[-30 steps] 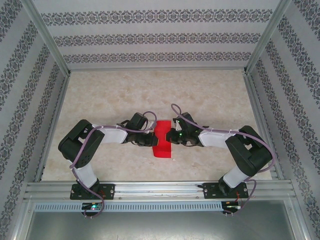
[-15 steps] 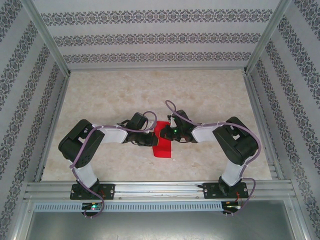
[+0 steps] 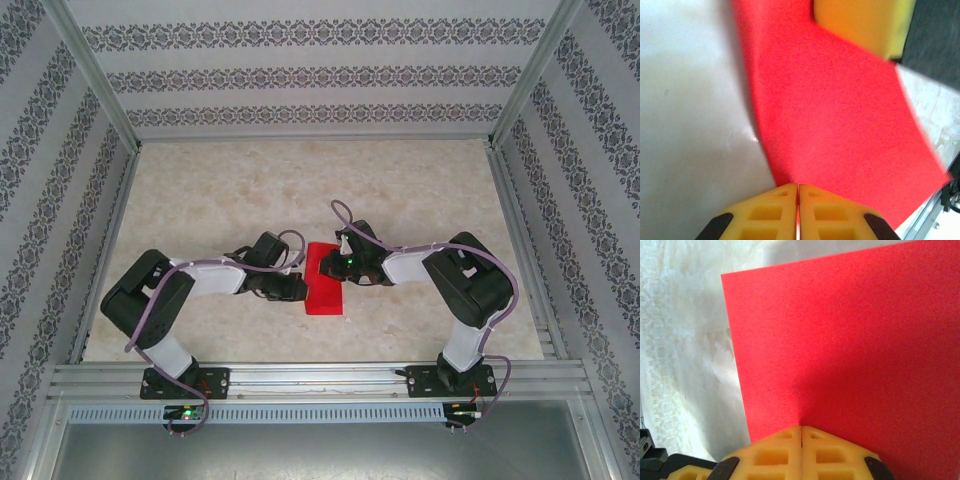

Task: Fold a paper plane with a square sheet of paper (fold left side to right side)
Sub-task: First fold the square sheet of paper in half at the center of the table.

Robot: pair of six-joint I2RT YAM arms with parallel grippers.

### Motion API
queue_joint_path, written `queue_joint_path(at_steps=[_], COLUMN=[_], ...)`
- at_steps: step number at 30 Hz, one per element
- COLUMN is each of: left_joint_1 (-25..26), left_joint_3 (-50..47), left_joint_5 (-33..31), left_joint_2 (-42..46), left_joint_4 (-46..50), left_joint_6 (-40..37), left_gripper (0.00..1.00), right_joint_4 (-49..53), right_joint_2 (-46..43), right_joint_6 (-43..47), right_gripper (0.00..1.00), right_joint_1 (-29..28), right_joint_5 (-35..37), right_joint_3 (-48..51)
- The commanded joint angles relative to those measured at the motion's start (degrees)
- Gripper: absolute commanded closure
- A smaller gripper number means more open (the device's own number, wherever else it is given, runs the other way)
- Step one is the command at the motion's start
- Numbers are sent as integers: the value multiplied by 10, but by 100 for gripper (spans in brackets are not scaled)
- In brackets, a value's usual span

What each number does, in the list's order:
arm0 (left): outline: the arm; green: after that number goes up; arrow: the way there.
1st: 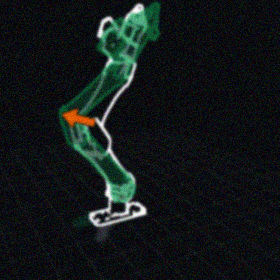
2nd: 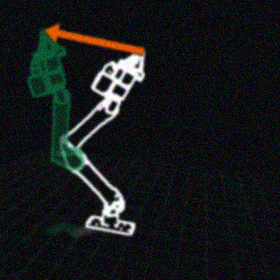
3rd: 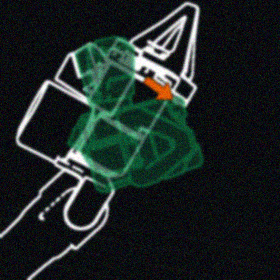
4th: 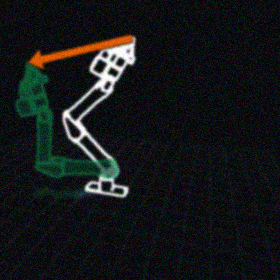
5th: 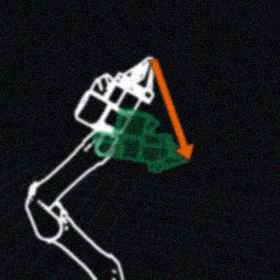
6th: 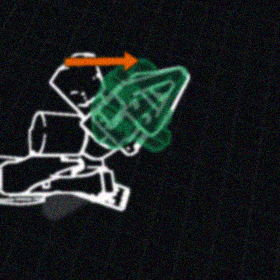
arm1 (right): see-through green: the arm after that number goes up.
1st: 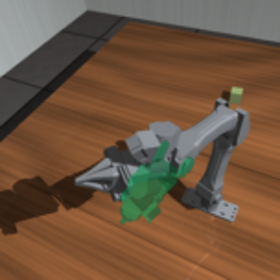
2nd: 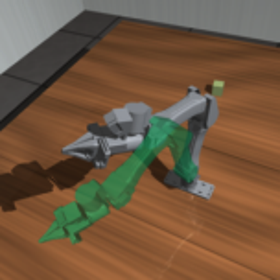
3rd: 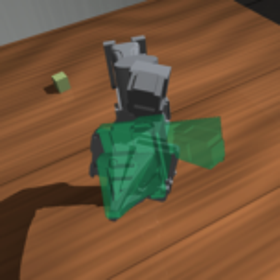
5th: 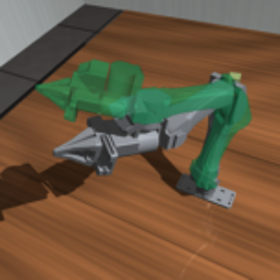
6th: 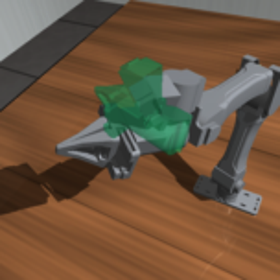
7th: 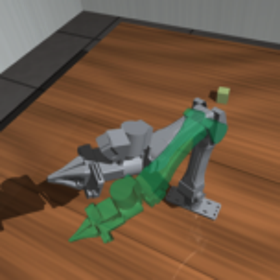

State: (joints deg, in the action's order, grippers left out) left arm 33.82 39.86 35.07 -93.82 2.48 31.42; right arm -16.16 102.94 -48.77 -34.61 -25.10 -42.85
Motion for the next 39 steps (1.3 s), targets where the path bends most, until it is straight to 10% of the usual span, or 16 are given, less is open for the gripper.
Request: queue_joint_path(at_steps=[1,39], left_joint_1=[12,-1], left_joint_3=[-20,47], left_joint_5=[-4,27], left_joint_2=[30,-56], left_joint_4=[57,33], left_joint_6=[-14,-15], left_gripper=[92,91], right_joint_4=[33,33], right_joint_2=[31,45], right_joint_6=[0,21], right_gripper=[100,100], right_joint_1=[9,-2], right_joint_5=[32,22], right_joint_3=[20,3])
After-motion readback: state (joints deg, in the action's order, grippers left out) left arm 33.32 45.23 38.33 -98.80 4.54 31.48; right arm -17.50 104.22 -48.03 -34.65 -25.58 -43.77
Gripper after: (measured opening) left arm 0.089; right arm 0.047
